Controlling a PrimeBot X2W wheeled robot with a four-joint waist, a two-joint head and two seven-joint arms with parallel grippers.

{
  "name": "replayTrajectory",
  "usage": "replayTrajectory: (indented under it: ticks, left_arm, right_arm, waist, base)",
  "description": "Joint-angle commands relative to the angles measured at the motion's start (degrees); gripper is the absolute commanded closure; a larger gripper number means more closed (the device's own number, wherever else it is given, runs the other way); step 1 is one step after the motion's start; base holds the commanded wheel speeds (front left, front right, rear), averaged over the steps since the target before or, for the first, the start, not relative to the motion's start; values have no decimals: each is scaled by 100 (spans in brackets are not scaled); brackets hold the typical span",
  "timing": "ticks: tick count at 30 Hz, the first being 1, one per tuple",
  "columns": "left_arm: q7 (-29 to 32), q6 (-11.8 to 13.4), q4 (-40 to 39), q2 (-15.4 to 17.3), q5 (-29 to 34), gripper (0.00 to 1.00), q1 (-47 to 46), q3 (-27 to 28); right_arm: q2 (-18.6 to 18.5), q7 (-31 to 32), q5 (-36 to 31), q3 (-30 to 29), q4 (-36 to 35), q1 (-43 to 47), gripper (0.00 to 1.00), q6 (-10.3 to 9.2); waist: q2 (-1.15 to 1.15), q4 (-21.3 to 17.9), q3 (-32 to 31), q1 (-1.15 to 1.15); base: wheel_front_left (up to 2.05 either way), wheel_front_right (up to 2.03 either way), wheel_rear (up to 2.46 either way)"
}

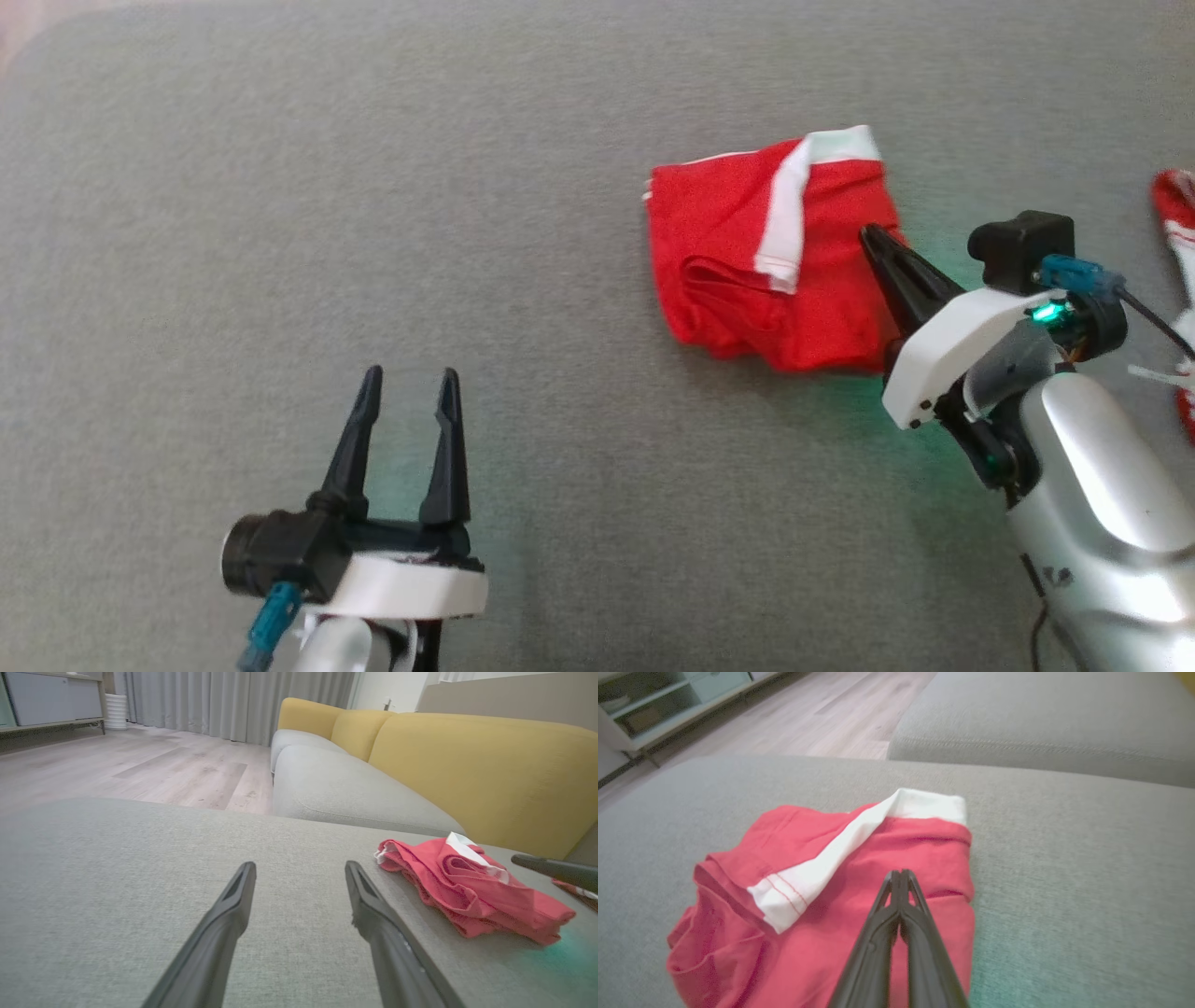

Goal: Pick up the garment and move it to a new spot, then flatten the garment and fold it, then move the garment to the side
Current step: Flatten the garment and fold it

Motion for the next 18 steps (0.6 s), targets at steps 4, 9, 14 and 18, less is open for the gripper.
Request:
replayTrajectory:
  ticks: [4,9,14,18]
  left_arm:
    - [-29,90,-192,-8,-112,0,-195,73]
    - [-29,134,-199,-8,-180,0,-236,30]
    - [-29,156,-237,-8,-241,0,-357,-50]
    - [-29,178,-234,-8,-308,0,-429,-142]
  right_arm:
    - [-238,202,169,342,53,-281,100,-4]
    - [-340,452,301,607,193,-495,100,-4]
    - [-395,705,331,823,312,-802,100,-4]
    - [-377,809,309,844,443,-1098,100,-4]
  waist:
    - [0,276,141,-1]
    - [0,409,215,-1]
    - [0,553,292,-1]
    - [0,704,336,-1]
  base:
    - [0,0,0]
    - [0,0,0]
    - [0,0,0]
    - [0,0,0]
